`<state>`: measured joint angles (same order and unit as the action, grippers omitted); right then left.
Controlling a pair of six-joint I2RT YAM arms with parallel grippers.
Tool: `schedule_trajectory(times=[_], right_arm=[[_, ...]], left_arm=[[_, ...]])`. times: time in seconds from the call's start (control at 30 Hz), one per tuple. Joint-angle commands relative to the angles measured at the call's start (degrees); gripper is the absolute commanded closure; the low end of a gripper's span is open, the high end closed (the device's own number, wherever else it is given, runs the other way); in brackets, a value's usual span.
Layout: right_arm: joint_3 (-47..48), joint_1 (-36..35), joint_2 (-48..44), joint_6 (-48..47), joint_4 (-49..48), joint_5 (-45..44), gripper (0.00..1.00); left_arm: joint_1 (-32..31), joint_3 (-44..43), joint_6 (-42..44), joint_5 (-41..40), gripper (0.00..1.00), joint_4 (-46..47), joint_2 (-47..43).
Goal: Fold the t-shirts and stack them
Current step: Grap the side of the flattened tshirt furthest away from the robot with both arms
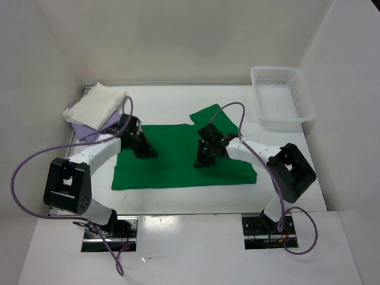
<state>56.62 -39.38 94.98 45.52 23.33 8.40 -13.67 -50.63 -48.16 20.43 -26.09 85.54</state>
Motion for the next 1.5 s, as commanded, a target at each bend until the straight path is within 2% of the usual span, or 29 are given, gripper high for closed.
schedule_trajectory(times=[0.0,0.07,0.13,0.2,0.33,0.43,0.73,1.03,1.2,1.33,1.37,1.47], right_arm=[[5.95,2.98,-2.70,-1.83,-0.38,-0.58,0.90],[7.97,3.77,-1.47,-3.40,-0.91,-0.58,0.90],[8.94,5.44,0.73,-4.29,-1.44,-0.58,0.90],[10.70,6.85,1.44,-5.08,-1.45,2.40,0.90],[12.20,7.38,2.05,-6.32,-2.24,3.10,0.90],[12.81,7.91,2.58,-7.54,-2.24,3.72,0.90],[11.49,7.91,2.58,-7.55,-2.85,4.87,0.89],[10.88,7.91,2.58,-7.55,-3.47,4.87,0.89],[11.58,7.91,2.58,-7.02,-3.47,4.87,0.89],[15.35,7.91,4.59,-7.02,-3.47,4.87,0.88],[16.32,8.43,5.21,-7.02,-3.47,4.35,0.84],[21.58,10.71,8.11,-7.54,-4.25,2.41,0.74]], left_arm=[[6.80,-12.43,3.25,-8.44,0.86,1.04,4.17],[12.23,-16.32,4.65,-12.57,0.77,3.23,7.26],[15.24,-21.23,5.18,-14.70,0.73,5.77,12.16],[18.23,-25.20,6.67,-17.16,0.73,5.78,16.04],[19.47,-32.77,8.87,-22.33,0.75,3.59,25.45],[20.79,-33.39,9.40,-22.89,0.75,4.63,27.75],[21.32,-35.41,10.46,-25.34,0.61,5.17,32.32],[21.85,-35.41,11.15,-26.49,0.59,6.49,34.16],[21.85,-35.41,11.16,-24.47,0.59,7.01,35.22],[21.85,-35.41,11.16,-24.47,0.69,7.54,35.22],[21.85,-35.41,11.16,-24.47,0.79,7.54,35.22],[21.85,-34.80,11.16,-23.94,0.92,7.54,34.00]])
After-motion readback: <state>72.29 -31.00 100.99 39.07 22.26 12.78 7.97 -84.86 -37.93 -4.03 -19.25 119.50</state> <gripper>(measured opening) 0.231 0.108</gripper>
